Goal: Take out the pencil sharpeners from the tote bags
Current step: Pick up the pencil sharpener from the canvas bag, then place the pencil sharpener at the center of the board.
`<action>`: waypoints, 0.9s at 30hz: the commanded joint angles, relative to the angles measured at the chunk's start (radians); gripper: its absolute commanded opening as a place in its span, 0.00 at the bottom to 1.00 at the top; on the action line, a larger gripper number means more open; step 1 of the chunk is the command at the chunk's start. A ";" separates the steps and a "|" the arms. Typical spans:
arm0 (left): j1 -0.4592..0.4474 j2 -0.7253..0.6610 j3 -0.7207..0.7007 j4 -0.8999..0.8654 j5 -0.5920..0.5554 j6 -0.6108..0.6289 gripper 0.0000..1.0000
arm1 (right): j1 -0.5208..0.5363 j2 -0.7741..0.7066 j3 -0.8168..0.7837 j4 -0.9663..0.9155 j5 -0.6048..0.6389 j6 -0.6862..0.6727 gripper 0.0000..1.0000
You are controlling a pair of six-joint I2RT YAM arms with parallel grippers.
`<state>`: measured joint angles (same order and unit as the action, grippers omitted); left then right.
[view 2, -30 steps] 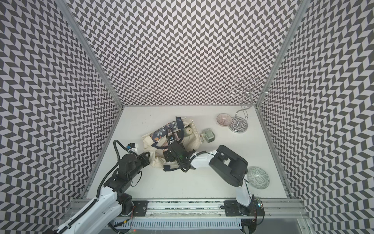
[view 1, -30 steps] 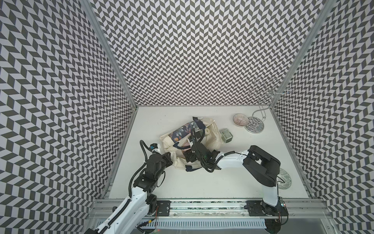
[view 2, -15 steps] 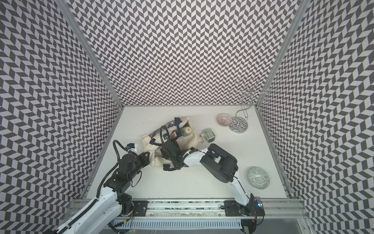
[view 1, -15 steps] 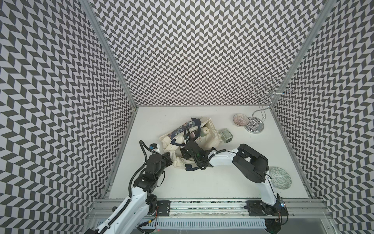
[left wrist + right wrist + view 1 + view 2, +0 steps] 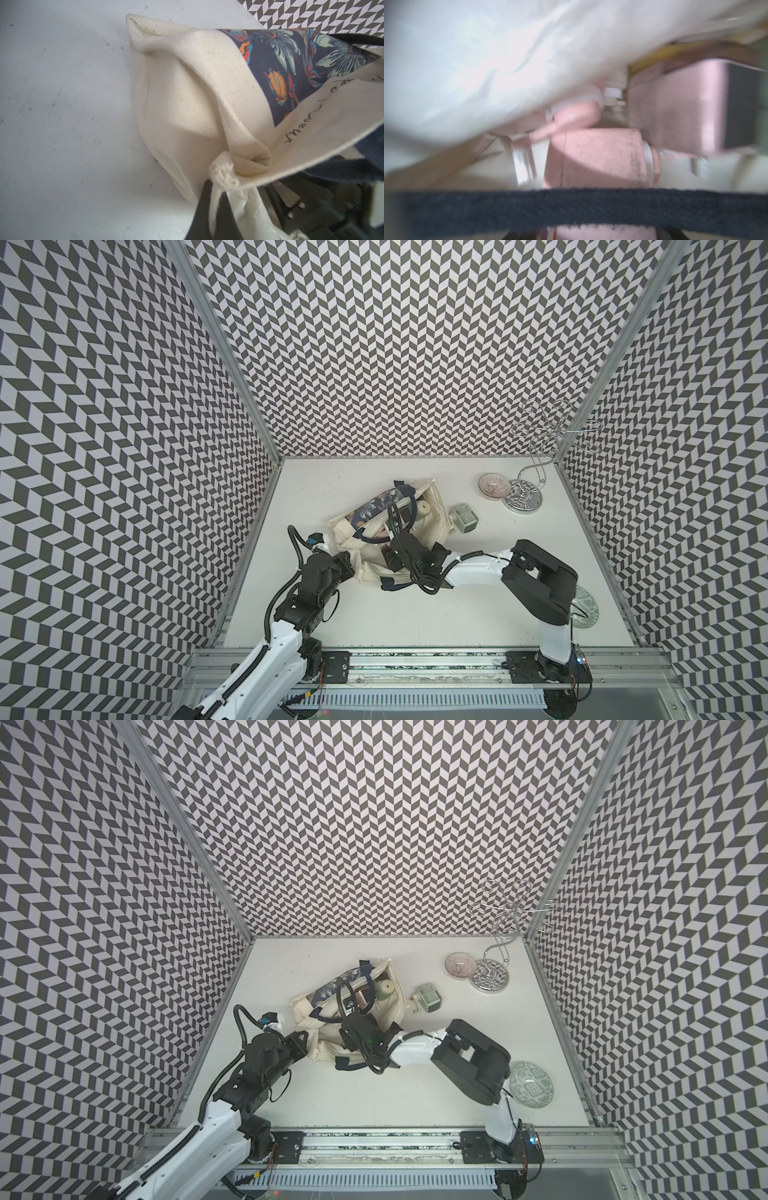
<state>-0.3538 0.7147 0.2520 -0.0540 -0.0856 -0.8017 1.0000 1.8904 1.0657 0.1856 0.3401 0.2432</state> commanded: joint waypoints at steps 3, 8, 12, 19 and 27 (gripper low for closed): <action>-0.003 0.097 0.068 -0.036 -0.005 -0.001 0.00 | -0.005 -0.188 -0.076 0.048 0.065 -0.014 0.43; -0.003 0.157 0.114 -0.016 -0.010 0.007 0.00 | -0.008 -0.313 -0.165 0.076 0.057 -0.002 0.42; -0.003 0.174 0.128 -0.004 -0.010 0.007 0.00 | -0.025 -0.421 -0.199 0.085 -0.058 0.014 0.41; -0.002 0.199 0.175 -0.014 -0.028 0.030 0.00 | -0.088 -0.569 -0.210 0.064 -0.163 0.051 0.41; -0.004 0.215 0.186 -0.027 -0.040 0.039 0.00 | -0.246 -0.685 -0.196 -0.031 -0.272 0.118 0.40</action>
<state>-0.3531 0.9222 0.4175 -0.0475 -0.1196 -0.7757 0.7853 1.2541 0.8547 0.1482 0.0963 0.3328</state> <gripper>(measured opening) 0.048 0.641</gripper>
